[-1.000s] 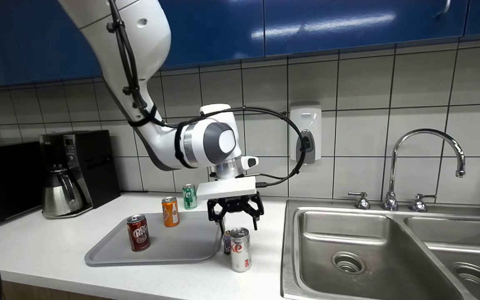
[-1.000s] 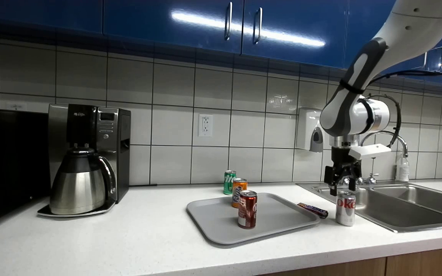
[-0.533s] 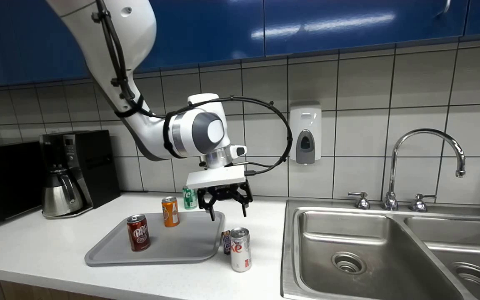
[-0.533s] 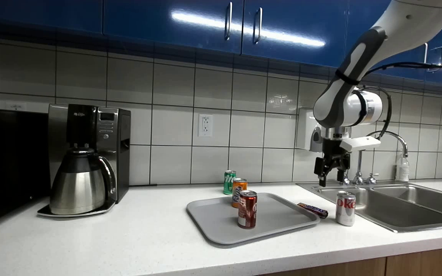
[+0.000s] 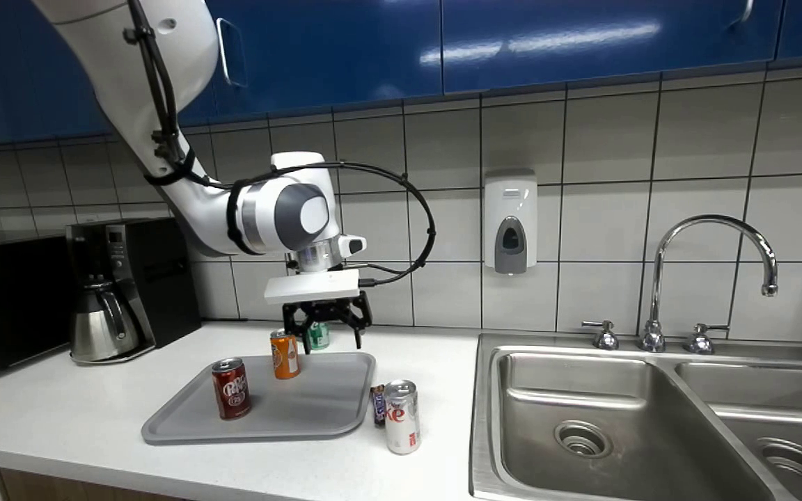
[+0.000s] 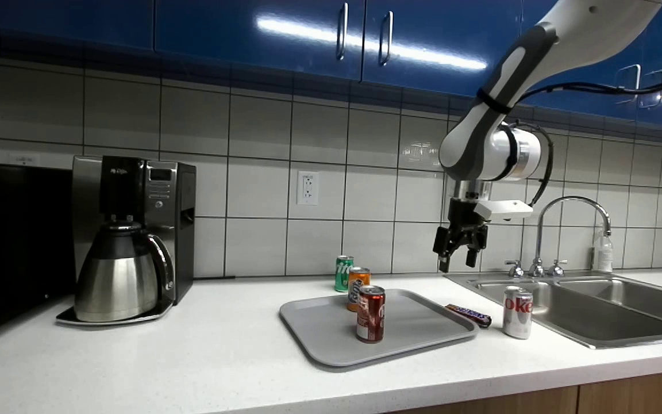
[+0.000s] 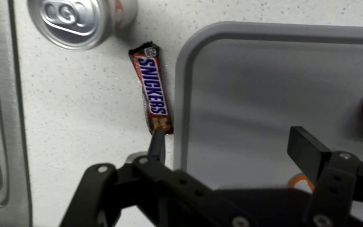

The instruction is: Put the cans on the counter

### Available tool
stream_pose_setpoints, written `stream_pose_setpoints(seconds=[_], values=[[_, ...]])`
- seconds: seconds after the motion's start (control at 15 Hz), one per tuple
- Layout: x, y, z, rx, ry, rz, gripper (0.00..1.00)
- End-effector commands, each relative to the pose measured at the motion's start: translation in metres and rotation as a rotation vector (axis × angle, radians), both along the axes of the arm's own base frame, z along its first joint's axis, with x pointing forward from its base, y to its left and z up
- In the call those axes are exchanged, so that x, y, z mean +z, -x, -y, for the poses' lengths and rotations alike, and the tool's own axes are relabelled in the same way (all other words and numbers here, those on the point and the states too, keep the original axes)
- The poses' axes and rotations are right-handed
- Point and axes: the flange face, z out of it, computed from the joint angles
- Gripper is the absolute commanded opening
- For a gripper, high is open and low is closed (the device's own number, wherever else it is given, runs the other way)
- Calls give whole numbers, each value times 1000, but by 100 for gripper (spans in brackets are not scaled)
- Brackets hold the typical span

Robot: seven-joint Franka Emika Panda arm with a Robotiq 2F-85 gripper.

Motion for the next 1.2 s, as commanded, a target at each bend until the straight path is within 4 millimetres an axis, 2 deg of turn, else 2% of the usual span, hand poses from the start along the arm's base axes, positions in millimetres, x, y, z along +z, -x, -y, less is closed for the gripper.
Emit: stream_pose_setpoints(seconds=[0.0, 0.6, 1.13], values=[[7, 6, -33, 31, -30, 2, 100], [12, 19, -120, 125, -99, 6, 100], [7, 26, -174, 191, -127, 9, 100]])
